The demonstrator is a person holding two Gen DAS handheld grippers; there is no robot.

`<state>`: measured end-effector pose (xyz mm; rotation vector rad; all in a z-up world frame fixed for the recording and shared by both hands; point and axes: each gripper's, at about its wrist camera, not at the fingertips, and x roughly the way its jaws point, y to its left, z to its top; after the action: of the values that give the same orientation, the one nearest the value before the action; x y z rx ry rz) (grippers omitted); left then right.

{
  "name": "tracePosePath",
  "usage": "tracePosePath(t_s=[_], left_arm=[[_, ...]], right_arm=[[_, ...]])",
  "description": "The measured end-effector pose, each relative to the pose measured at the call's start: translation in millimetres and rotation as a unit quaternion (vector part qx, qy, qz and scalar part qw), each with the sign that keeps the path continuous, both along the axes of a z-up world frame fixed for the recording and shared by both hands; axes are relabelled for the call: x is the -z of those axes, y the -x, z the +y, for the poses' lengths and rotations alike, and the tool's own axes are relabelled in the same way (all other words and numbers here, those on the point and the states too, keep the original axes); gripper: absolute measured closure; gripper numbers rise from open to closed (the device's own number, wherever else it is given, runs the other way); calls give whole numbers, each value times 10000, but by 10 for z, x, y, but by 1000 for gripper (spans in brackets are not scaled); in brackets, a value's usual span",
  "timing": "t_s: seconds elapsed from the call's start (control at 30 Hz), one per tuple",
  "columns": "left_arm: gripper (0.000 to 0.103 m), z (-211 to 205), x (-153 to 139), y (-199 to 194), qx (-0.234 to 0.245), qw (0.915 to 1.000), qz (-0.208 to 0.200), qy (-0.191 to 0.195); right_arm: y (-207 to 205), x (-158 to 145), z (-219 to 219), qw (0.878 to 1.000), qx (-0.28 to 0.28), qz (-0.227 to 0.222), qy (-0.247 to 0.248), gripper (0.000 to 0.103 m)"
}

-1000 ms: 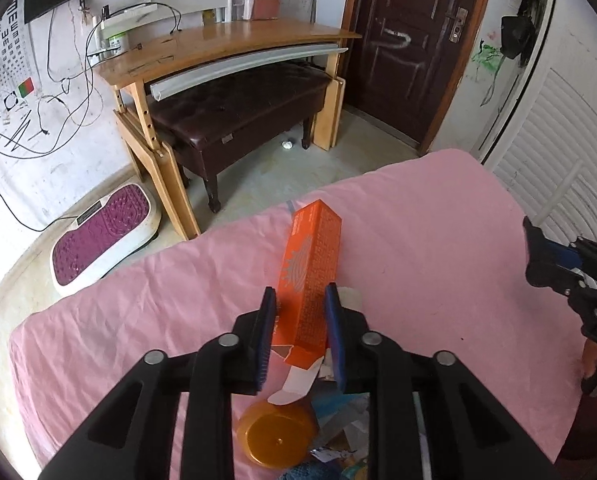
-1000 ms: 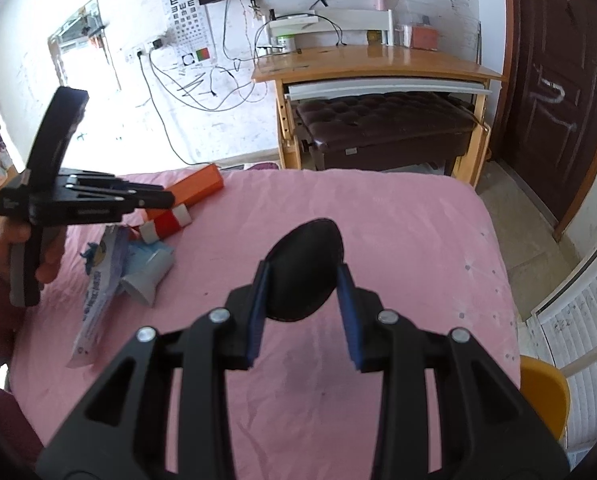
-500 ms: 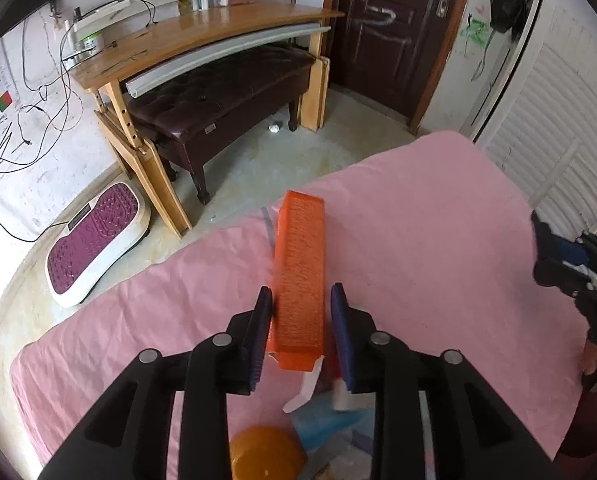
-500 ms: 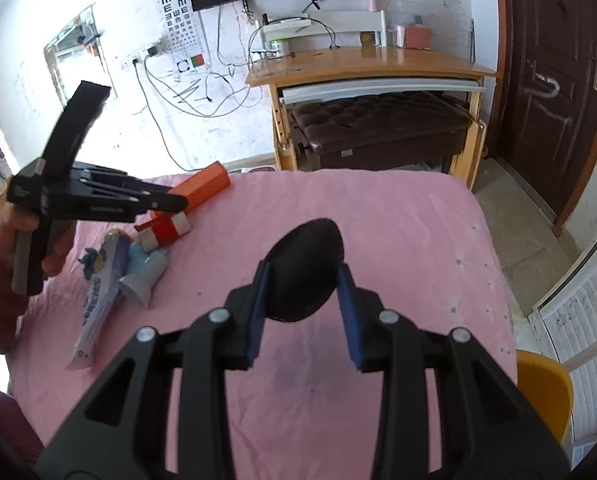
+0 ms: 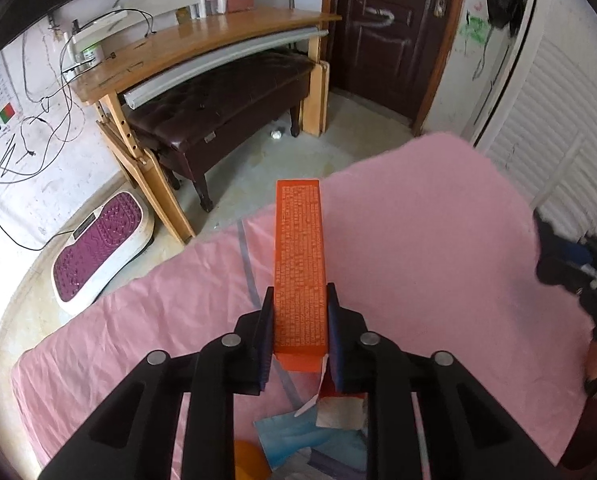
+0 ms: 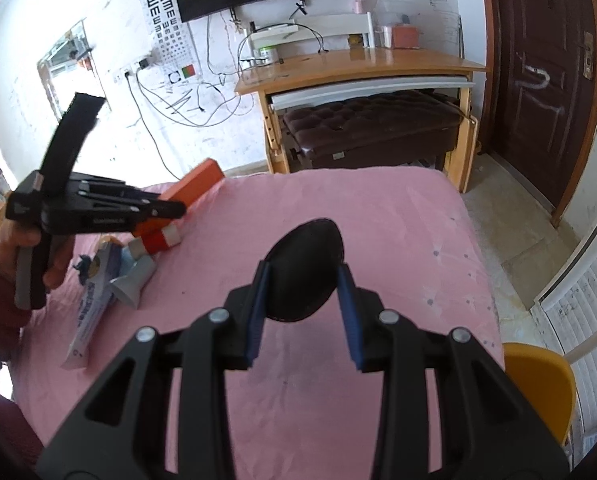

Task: Collect trash
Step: 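Lift the orange carton with the left tool while the right tool lifts the black sponge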

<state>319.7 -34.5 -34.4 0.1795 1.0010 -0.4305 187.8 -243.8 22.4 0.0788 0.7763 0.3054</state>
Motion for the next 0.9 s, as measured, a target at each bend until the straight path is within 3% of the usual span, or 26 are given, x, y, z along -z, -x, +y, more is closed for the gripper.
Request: tracePosePath(t_s=[0.17,0.43,0.9], left_arm=[[85,-95,-222,120,84,9996,-224,171],[85,-668,-547,432,646,9953,-489,531],[85,-1971,-438,925,1770,9809,-251,765]], right_arm=[[21,-4,-132,9998,159,-52,-61,71],[153,7,-537,9978,616,-149,-168,71],[524,194,-1414,9870,1608,12,52,70]])
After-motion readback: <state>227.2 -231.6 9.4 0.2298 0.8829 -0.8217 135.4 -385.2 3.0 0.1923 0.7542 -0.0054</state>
